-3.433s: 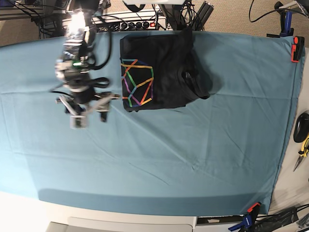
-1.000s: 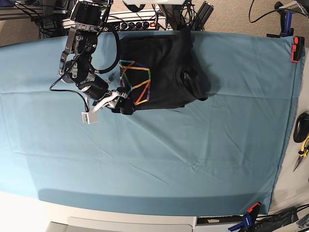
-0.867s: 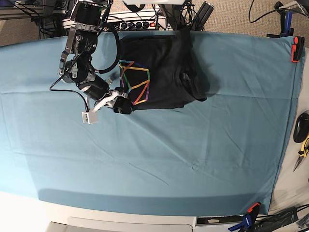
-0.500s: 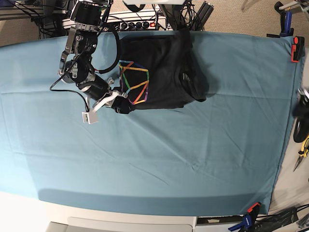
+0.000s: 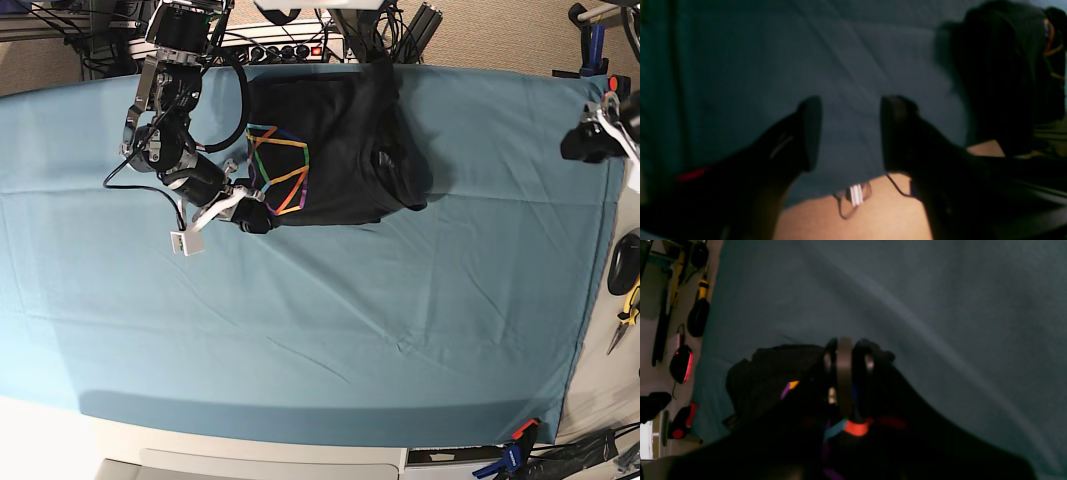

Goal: Fold the T-shirt properly
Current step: 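Move the right gripper to the printed side edge and grasp it, then move the left gripper to the opposite edge of the folded shirt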

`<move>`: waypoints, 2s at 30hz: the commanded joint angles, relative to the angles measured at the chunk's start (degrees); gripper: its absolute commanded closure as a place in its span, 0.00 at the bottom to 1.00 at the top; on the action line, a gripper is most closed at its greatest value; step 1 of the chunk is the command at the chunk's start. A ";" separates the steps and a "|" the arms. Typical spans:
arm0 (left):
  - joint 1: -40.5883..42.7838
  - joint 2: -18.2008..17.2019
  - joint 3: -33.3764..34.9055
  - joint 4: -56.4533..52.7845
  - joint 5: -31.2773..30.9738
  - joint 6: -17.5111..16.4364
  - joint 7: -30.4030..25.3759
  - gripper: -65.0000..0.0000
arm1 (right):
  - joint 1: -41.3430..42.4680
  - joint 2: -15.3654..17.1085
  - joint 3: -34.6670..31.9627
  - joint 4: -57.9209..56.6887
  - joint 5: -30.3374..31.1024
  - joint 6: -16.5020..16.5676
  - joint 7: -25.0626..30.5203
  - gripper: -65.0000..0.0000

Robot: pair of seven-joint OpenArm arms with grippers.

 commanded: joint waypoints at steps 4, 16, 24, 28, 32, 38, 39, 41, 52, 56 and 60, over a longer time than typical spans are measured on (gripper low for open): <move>-0.09 -0.33 8.28 0.72 -2.47 -0.04 -0.24 0.54 | 0.92 0.13 -3.87 0.92 -1.07 0.24 1.16 0.99; -3.32 5.88 33.70 0.79 0.28 0.02 -0.24 0.54 | 0.92 0.15 -7.43 0.92 -7.82 0.22 2.95 0.99; -3.50 9.92 37.70 0.79 1.16 0.02 -0.68 0.54 | 0.92 0.13 -7.45 0.92 -7.82 0.22 2.95 0.99; -3.72 10.01 37.70 0.79 1.81 0.02 -1.29 0.54 | 0.92 0.15 -7.45 0.92 -7.82 0.22 2.95 0.99; -3.85 10.97 37.70 0.79 4.00 0.92 -2.51 0.54 | 0.92 0.13 -7.45 0.92 -7.80 0.24 2.95 0.99; -3.98 12.50 37.90 0.79 8.50 4.42 -5.20 0.37 | 0.92 0.13 -7.45 0.92 -7.80 0.22 2.95 0.99; -4.02 12.52 38.01 0.81 8.90 4.57 -5.20 0.37 | 0.92 0.13 -7.45 0.92 -7.80 0.24 2.95 0.99; -4.11 12.50 38.25 1.31 8.90 4.57 -5.16 0.37 | 0.92 0.13 -7.45 0.92 -7.80 0.24 2.93 0.99; -4.11 12.55 45.64 9.09 12.04 6.56 -6.47 0.37 | 0.92 0.13 -7.45 0.92 -7.82 0.24 2.93 0.99; -4.11 12.57 49.35 9.09 13.92 7.54 -7.13 0.37 | 0.92 0.13 -7.45 0.92 -7.82 0.24 2.91 0.99; -4.15 12.85 49.53 9.09 15.41 8.20 -7.78 0.37 | 0.81 0.13 -7.45 0.92 -7.80 0.24 2.93 0.99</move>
